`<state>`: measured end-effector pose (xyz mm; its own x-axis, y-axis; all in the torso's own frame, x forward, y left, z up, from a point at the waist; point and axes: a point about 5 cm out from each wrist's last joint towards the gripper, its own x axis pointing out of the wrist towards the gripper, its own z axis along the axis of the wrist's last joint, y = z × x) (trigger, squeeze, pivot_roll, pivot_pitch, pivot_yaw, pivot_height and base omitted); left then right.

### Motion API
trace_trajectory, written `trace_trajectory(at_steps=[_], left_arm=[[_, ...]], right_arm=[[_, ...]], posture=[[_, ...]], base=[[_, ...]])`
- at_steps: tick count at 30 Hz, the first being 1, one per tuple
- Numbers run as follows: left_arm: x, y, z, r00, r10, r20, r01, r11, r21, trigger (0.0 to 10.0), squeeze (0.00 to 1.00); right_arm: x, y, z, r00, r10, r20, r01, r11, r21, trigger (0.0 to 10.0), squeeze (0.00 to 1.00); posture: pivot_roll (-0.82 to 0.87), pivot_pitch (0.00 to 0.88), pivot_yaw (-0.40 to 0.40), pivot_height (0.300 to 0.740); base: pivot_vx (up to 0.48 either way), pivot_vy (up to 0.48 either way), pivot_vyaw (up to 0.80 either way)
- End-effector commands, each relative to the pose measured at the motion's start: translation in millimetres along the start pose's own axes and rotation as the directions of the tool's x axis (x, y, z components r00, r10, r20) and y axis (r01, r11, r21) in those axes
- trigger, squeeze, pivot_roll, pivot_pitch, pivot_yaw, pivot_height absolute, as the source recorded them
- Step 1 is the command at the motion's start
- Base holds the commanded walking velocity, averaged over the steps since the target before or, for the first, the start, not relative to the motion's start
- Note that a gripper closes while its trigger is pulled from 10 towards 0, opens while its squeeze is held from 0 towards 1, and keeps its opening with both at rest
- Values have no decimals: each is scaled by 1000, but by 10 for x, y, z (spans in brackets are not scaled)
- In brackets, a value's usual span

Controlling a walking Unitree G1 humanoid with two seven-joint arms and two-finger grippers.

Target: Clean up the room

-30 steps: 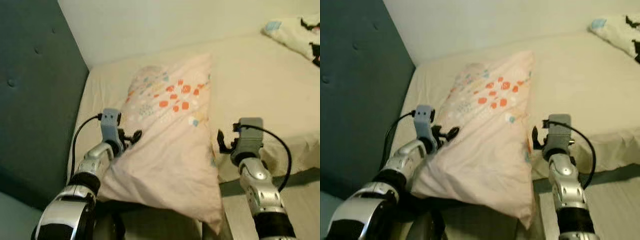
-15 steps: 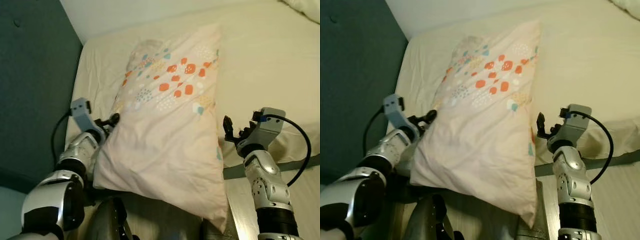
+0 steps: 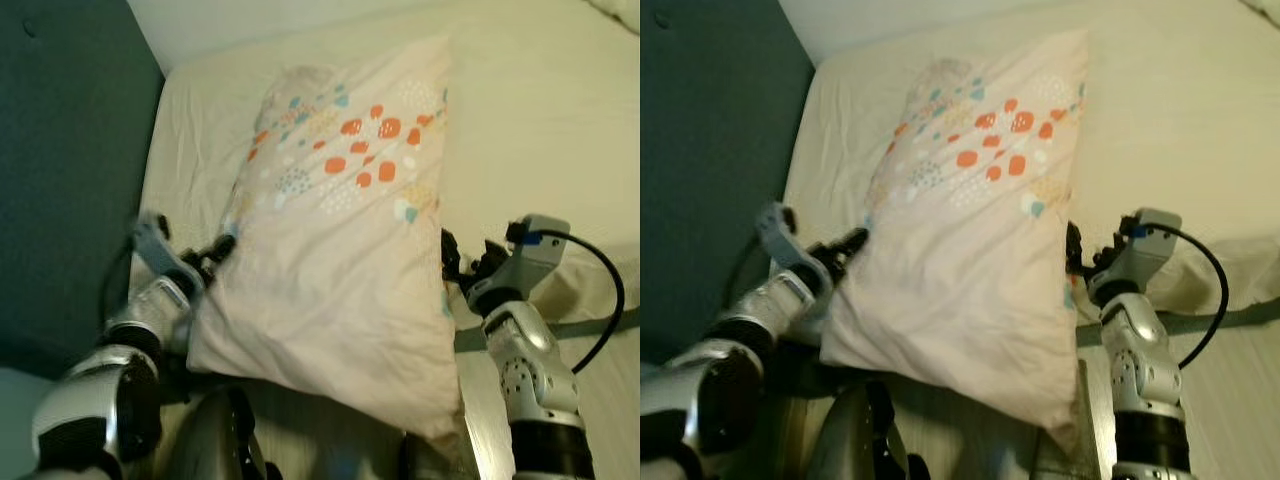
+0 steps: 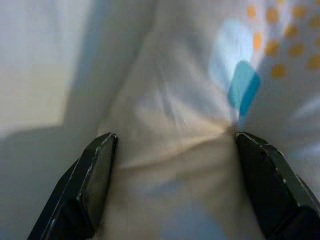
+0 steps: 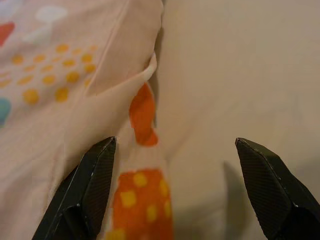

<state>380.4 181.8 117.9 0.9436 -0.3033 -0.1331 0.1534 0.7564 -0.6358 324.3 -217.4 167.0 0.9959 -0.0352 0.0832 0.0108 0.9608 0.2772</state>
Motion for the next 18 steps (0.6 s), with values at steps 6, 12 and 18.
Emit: trace_trajectory(at_steps=[6, 12, 18], left_arm=[[-26, -19, -322, 992, -68, -106, 58, 994, -97, 10000, 1000], [13, -133, -347, 987, -145, -69, 128, 969, -212, 10000, 1000], [8, -199, -477, 971, -215, -103, 184, 951, -250, 10000, 1000]], right_arm=[[-38, 23, -63, 999, 24, -22, -23, 998, 51, 10000, 1000], [-35, 202, -73, 979, 200, 26, -202, 963, 176, 10000, 1000], [-97, 276, -278, 960, 273, -54, -258, 945, 200, 10000, 1000]], posture=[[-201, 396, 166, 540], [-184, 394, 174, 540], [-176, 392, 172, 540]], base=[[0, 0, 0], [0, 0, 0], [0, 0, 0]])
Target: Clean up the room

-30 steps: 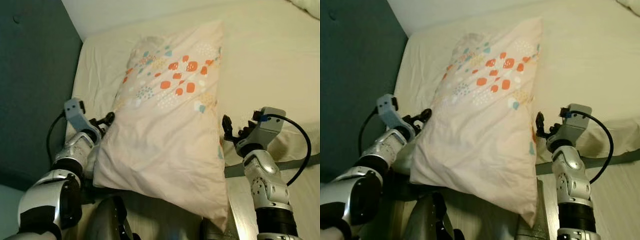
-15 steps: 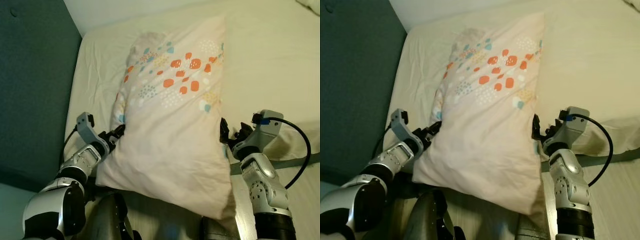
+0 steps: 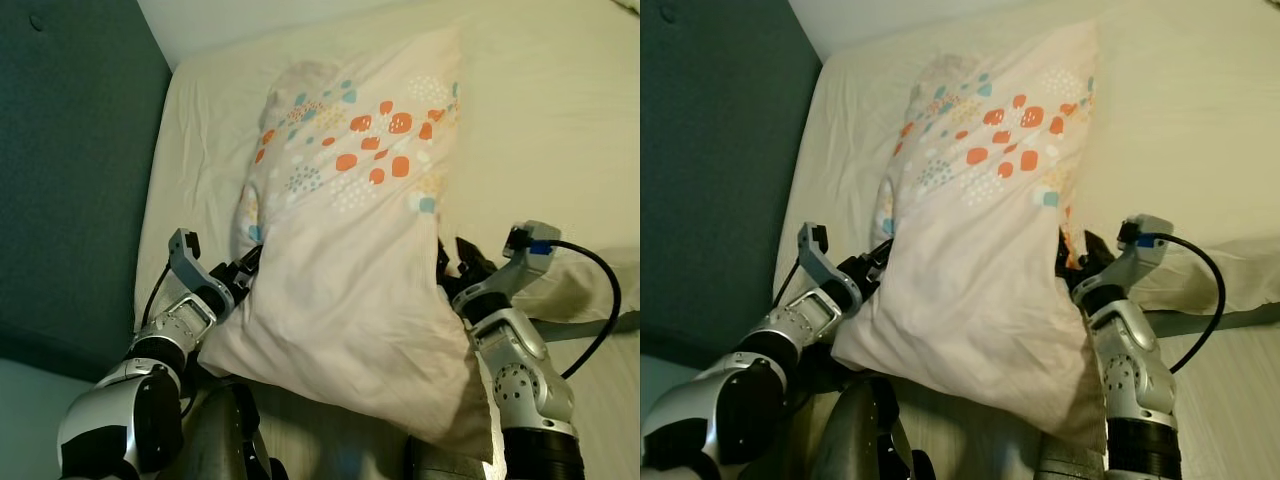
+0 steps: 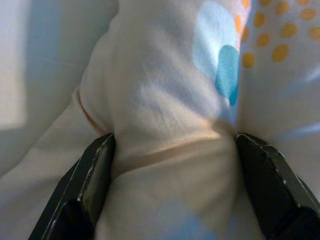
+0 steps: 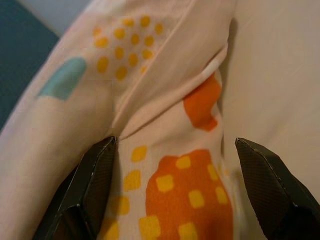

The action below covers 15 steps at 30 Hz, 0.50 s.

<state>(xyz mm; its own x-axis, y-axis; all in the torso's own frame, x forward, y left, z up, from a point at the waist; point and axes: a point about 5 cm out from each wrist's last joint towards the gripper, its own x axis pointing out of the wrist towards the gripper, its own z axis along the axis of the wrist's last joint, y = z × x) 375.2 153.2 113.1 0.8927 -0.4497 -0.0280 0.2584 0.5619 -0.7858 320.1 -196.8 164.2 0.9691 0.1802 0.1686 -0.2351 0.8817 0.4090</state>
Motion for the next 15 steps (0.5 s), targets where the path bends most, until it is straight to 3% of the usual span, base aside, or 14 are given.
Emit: trace_trajectory(at_steps=[1, 6, 9, 10, 11, 12, 13, 14, 15], left_arm=[[-26, 25, -295, 994, -34, -100, 27, 997, -72, 10000, 1000], [-15, -51, -401, 981, -135, -137, 118, 986, -121, 10000, 1000], [2, -147, -446, 961, -236, -144, 205, 958, -200, 10000, 1000], [6, -188, -463, 949, -278, -151, 240, 943, -231, 10000, 1000], [6, -188, -463, 949, -278, -151, 240, 943, -231, 10000, 1000], [6, -221, -477, 936, -314, -158, 269, 929, -252, 10000, 1000], [1, -255, -493, 920, -354, -168, 302, 914, -271, 9294, 914], [1, -255, -493, 920, -354, -168, 302, 914, -271, 9294, 914], [-5, -275, -503, 907, -382, -176, 326, 903, -279, 3333, 176]], right_arm=[[-41, 45, -266, 994, 24, -103, -19, 999, 50, 10000, 1000], [-58, -6, -431, 985, -25, -169, 37, 997, 67, 10000, 1000], [-60, -2, -495, 981, -25, -193, 40, 997, 71, 10000, 1000], [-56, 4, -508, 981, -19, -194, 35, 996, 82, 10000, 725], [-56, 4, -508, 981, -19, -194, 35, 996, 82, 10000, 725], [-52, 15, -515, 981, -7, -196, 26, 995, 96, 10000, 380], [-39, 56, -525, 979, 24, -201, 0, 993, 116, 10000, 0], [-39, 56, -525, 979, 24, -201, 0, 993, 116, 10000, 0], [-27, 94, -533, 977, 52, -205, -25, 991, 130, 2667, 0]], posture=[[-174, 392, 173, 540], [-167, 392, 175, 540], [-156, 383, 179, 540], [-153, 379, 181, 540], [-153, 379, 181, 540], [-153, 379, 181, 540], [-151, 373, 183, 540], [-151, 373, 183, 540], [-150, 371, 182, 540]], base=[[0, 0, 0], [0, 0, 0], [0, 0, 0], [0, 0, 0], [0, 0, 0], [0, 0, 0], [0, 0, 0], [0, 0, 0], [0, 0, 0]])
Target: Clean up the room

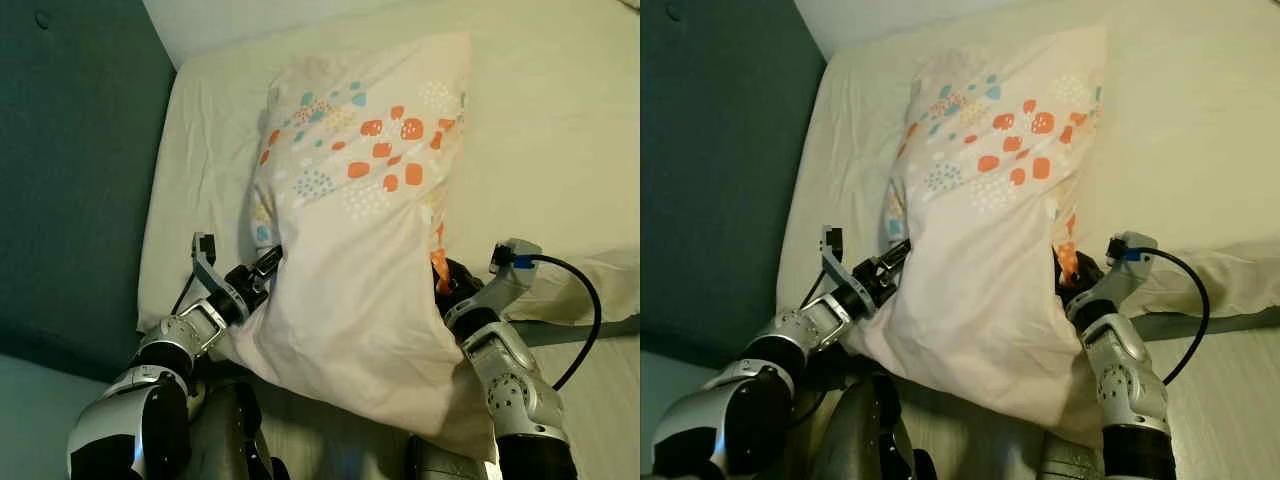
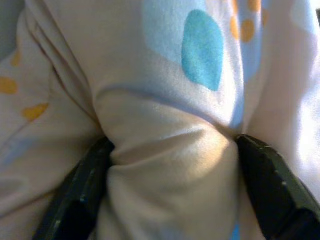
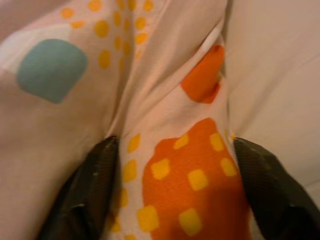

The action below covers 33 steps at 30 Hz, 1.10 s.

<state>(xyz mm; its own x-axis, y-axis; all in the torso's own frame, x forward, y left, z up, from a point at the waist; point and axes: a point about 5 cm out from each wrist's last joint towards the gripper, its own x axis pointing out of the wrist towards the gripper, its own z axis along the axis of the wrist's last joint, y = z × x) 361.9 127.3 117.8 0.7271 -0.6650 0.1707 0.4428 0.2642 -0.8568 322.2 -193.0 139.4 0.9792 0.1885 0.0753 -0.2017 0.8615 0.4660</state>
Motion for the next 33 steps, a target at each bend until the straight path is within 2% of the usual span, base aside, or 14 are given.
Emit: trace_trajectory(at_steps=[1, 2, 9, 11, 12, 13, 21, 25, 26, 28, 29, 31, 32, 33], left_arm=[[44, 0, -305, 994, -53, -100, 43, 994, -96, 3333, 176], [43, -10, -331, 990, -72, -124, 63, 995, -78, 0, 0], [27, -6, -384, 979, -81, -190, 87, 996, 26, 0, 0], [22, 32, -381, 977, -8, -212, 46, 984, 171, 0, 0], [22, 32, -381, 977, -8, -212, 46, 984, 171, 0, 0], [37, 33, -363, 977, 29, -211, 26, 967, 252, 0, 0], [97, -14, -252, 981, 56, -184, 14, 934, 358, 0, 0], [179, -105, -40, 986, 92, -139, -13, 871, 490, 0, 0], [179, -105, -40, 986, 92, -139, -13, 871, 490, 0, 0], [238, -197, 128, 989, 109, -99, -32, 815, 578, 0, 0], [238, -197, 128, 989, 109, -99, -32, 815, 578, 0, 0], [283, -295, 321, 992, 125, -17, -84, 757, 649, 0, 0], [283, -295, 321, 992, 125, -17, -84, 757, 649, 0, 0], [308, -387, 469, 992, 126, 34, -113, 706, 699, 0, 0]], right_arm=[[8, 149, -302, 989, 77, -123, -69, 995, 67, 2667, 0], [22, 183, -314, 987, 100, -126, -90, 993, 82, 0, 0], [66, 216, -329, 986, 115, -119, -103, 990, 100, 0, 0], [90, 246, -332, 986, 127, -107, -115, 987, 112, 0, 0], [90, 246, -332, 986, 127, -107, -115, 987, 112, 0, 0], [101, 269, -335, 986, 135, -102, -123, 985, 118, 0, 0], [125, 306, -314, 987, 142, -77, -132, 984, 118, 0, 0], [156, 349, -243, 989, 142, -42, -138, 987, 86, 0, 0], [156, 349, -243, 989, 142, -42, -138, 987, 86, 0, 0], [179, 376, -213, 988, 148, -45, -147, 989, 29, 0, 0], [179, 376, -213, 988, 148, -45, -147, 989, 29, 0, 0], [208, 378, -212, 987, 142, -75, -147, 987, -58, 0, 0], [208, 378, -212, 987, 142, -75, -147, 987, -58, 0, 0], [241, 360, -177, 990, 115, -79, -125, 984, -126, 0, 0]], posture=[[-150, 371, 182, 540], [-144, 366, 181, 540], [-132, 359, 182, 540], [-126, 346, 187, 540], [-126, 346, 187, 540], [-122, 341, 188, 540], [-109, 315, 197, 540], [-102, 281, 210, 540], [-102, 281, 210, 540], [-92, 250, 209, 540], [-92, 250, 209, 540], [-89, 230, 197, 540], [-89, 230, 197, 540], [-78, 194, 183, 540]], base=[[0, 0, 0], [0, 0, 0], [0, 0, 0], [0, 0, 0], [0, 0, 0], [0, 0, 0], [0, 0, 0], [0, 0, 0], [0, 0, 0], [0, 0, 0], [0, 0, 0], [0, 0, 0], [0, 0, 0], [0, 0, 0]])
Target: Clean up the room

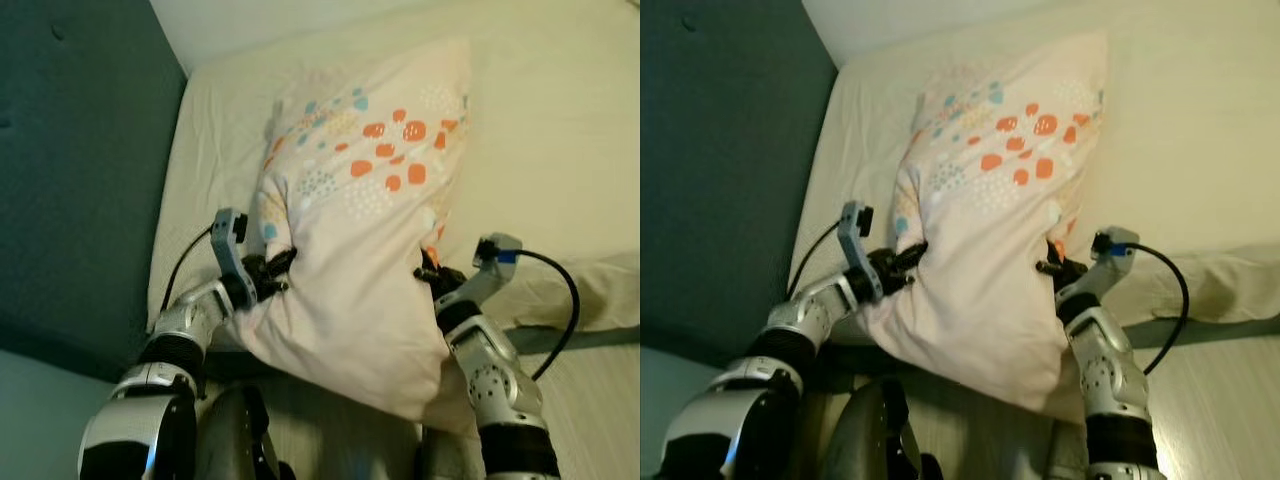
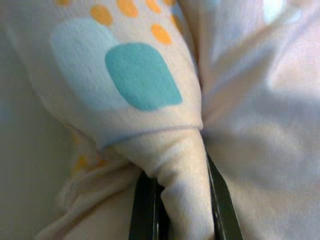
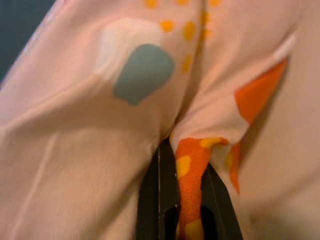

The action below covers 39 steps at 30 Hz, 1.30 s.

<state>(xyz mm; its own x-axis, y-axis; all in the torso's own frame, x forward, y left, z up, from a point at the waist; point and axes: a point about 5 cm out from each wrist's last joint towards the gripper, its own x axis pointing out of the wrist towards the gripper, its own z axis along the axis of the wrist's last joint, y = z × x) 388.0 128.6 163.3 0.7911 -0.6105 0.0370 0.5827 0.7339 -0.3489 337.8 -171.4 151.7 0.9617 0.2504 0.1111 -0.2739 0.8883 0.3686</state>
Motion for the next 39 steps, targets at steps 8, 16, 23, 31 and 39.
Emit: trace_trajectory(at_steps=[8, 16, 23, 31, 39], left_arm=[[-18, 31, 439, 991, 45, 129, -58, 993, 102, 0, 0], [-271, 117, 477, 958, 193, 212, -237, 949, 206, 10000, 0], [-456, 147, 362, 923, 293, 250, -352, 905, 238, 10000, 0], [-550, -1, 316, 894, 325, 310, -414, 863, 288, 10000, 0], [-574, -132, 289, 851, 355, 388, -501, 770, 395, 10000, 0]], right_arm=[[146, 180, 53, 999, 39, -5, -39, 991, -130, 0, 0], [260, 276, 375, 994, 4, 111, 29, 956, -293, 10000, 0], [308, 317, 318, 995, 23, 93, 20, 899, -438, 10000, 0], [324, 338, 215, 996, 23, 85, 25, 847, -530, 10000, 0], [315, 364, 109, 997, 27, 72, 10, 884, -468, 10000, 0]], posture=[[-91, 125, 155, 540], [-107, 55, 92, 540], [-89, 30, 35, 540], [-54, 25, 6, 540], [-32, 20, 16, 560]], base=[[0, 0, 0], [0, 0, 0], [0, 0, 0], [0, 0, 0], [0, 0, 0]])
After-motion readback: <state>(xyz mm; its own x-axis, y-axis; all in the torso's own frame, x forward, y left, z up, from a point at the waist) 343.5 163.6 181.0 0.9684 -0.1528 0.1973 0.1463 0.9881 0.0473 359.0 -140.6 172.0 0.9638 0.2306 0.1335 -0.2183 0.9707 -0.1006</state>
